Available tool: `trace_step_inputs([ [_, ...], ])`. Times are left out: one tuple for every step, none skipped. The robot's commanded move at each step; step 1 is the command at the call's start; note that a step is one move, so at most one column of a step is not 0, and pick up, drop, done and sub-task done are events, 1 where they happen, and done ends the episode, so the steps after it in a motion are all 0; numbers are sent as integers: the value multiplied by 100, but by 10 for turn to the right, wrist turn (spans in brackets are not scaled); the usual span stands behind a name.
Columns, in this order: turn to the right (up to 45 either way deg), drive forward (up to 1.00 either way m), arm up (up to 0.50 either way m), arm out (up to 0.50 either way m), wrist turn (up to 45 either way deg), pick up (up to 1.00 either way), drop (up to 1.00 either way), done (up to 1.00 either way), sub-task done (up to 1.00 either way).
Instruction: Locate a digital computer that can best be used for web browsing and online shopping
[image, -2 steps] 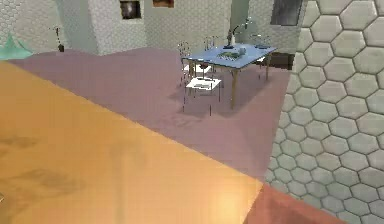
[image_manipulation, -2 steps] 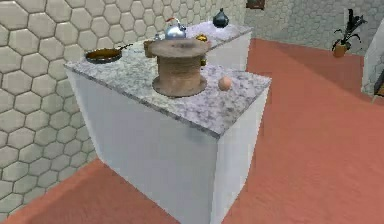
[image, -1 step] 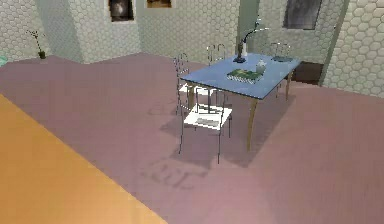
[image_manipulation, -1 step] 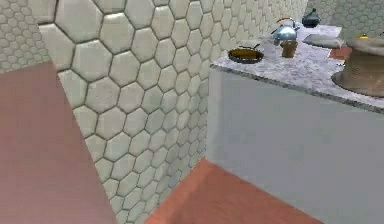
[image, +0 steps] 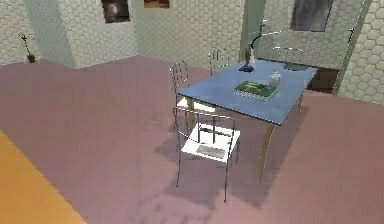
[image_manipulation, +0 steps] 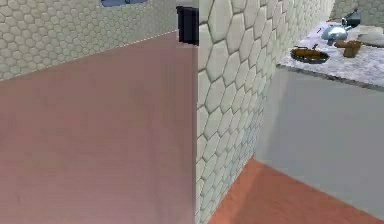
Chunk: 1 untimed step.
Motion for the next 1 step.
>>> trace_step_inputs([
  [360,0,0,0,0,0,0,0,0],
])
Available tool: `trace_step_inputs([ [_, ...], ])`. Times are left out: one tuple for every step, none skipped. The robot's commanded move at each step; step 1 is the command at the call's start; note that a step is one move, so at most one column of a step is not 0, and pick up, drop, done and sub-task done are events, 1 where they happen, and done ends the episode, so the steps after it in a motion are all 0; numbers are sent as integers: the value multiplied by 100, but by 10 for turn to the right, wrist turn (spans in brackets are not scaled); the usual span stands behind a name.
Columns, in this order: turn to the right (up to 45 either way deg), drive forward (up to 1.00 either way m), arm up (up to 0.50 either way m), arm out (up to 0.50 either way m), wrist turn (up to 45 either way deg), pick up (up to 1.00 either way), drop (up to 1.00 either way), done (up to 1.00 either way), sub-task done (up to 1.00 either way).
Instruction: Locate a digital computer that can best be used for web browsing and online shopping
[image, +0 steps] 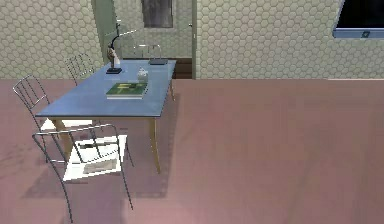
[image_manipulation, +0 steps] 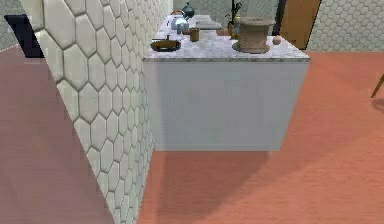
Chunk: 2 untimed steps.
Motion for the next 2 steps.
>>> trace_step_inputs([
  [0,20,0,0,0,0,0,0,0],
  [450,0,0,0,0,0,0,0,0],
])
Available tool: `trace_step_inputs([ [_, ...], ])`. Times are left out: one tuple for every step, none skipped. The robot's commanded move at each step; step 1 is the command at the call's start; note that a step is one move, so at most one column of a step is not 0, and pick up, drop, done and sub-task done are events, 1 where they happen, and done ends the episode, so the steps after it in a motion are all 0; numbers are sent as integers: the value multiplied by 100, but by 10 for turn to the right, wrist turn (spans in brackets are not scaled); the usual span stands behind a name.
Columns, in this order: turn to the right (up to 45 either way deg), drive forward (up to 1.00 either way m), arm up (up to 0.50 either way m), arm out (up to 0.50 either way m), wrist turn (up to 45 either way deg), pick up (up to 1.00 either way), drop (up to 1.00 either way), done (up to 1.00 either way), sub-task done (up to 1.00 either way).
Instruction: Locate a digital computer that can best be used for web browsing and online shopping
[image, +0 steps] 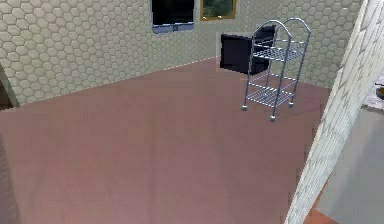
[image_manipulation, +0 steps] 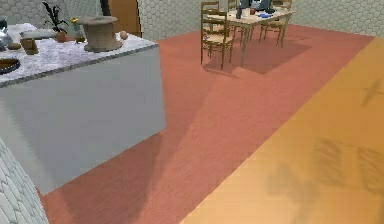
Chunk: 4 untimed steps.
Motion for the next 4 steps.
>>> trace_step_inputs([
  [30,0,0,0,0,0,0,0,0],
  [0,40,0,0,0,0,0,0,0],
  [0,100,0,0,0,0,0,0,0],
  [0,100,0,0,0,0,0,0,0],
])
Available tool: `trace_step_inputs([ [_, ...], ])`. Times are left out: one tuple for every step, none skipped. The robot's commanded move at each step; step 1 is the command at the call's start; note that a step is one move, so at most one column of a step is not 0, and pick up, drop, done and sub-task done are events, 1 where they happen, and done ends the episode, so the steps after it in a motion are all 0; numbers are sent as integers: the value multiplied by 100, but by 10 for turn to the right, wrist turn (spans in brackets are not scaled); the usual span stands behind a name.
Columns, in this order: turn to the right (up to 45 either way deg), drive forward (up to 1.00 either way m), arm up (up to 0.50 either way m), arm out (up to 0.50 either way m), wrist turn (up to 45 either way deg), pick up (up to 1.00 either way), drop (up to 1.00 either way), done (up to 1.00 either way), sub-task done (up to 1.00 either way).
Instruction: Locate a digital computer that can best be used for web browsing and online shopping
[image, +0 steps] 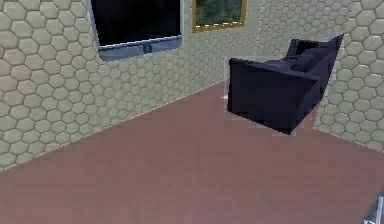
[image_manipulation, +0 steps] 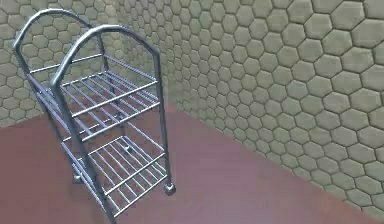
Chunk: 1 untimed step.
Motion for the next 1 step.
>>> trace_step_inputs([
  [0,100,0,0,0,0,0,0,0],
])
